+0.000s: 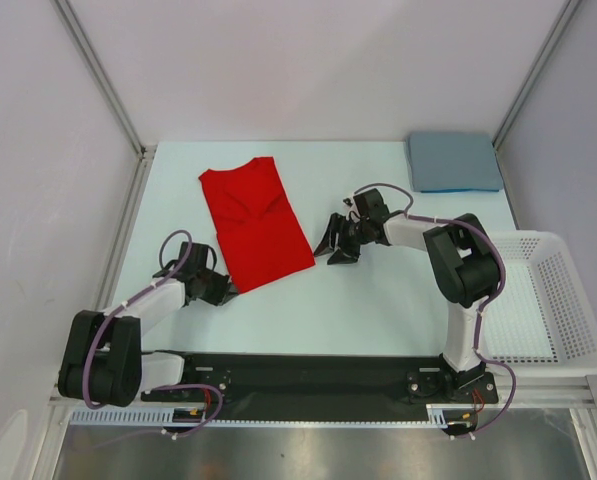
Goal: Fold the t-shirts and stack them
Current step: Fold the tshirt
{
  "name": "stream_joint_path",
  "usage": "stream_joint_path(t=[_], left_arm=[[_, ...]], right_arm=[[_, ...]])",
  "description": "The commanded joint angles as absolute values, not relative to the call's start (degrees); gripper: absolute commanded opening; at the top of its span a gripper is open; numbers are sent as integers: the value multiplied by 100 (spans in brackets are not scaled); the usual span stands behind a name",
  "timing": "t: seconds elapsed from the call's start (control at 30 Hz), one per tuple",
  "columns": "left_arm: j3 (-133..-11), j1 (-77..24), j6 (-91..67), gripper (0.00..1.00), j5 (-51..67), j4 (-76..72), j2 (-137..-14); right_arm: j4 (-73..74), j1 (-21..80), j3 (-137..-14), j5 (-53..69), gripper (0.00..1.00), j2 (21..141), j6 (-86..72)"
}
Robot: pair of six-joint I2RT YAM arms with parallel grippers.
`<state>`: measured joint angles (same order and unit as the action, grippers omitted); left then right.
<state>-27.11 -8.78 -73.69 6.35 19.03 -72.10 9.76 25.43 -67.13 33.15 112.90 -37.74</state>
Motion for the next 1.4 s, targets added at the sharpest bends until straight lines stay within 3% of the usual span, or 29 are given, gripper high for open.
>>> stream_joint_path(t=[0.0, 0.03, 0.17, 0.33, 1.2, 1.3, 1.37], left_arm=[[-2531, -923, -7093, 8, 18, 2558, -7462], [-2549, -923, -7067, 0, 18, 2558, -7488], [-2619, -923, -6882, 0, 18, 2540, -7567], [-2549, -923, -6855, 1, 105, 2426, -7506], [-2610, -923, -6680, 0, 202, 2470, -7374], [-2645, -923, -6618, 0, 158, 2487, -7383], [-2689, -923, -6531, 1, 115, 2505, -7392]], right_arm=[[528, 2619, -6539, 3471, 61, 11188, -4095], [406, 2645, -6513, 3498, 62, 11188, -4226], [97, 2707, -6293, 3560, 62, 11224, -4535], [-342, 2768, -6030, 3569, 54, 11303, -4965], [-150, 2795, -6293, 2980, 41, 11839, -5203], [-149, 2830, -6302, 2988, 36, 11891, -5133], [-158, 2856, -6319, 3049, 23, 11944, -5080]])
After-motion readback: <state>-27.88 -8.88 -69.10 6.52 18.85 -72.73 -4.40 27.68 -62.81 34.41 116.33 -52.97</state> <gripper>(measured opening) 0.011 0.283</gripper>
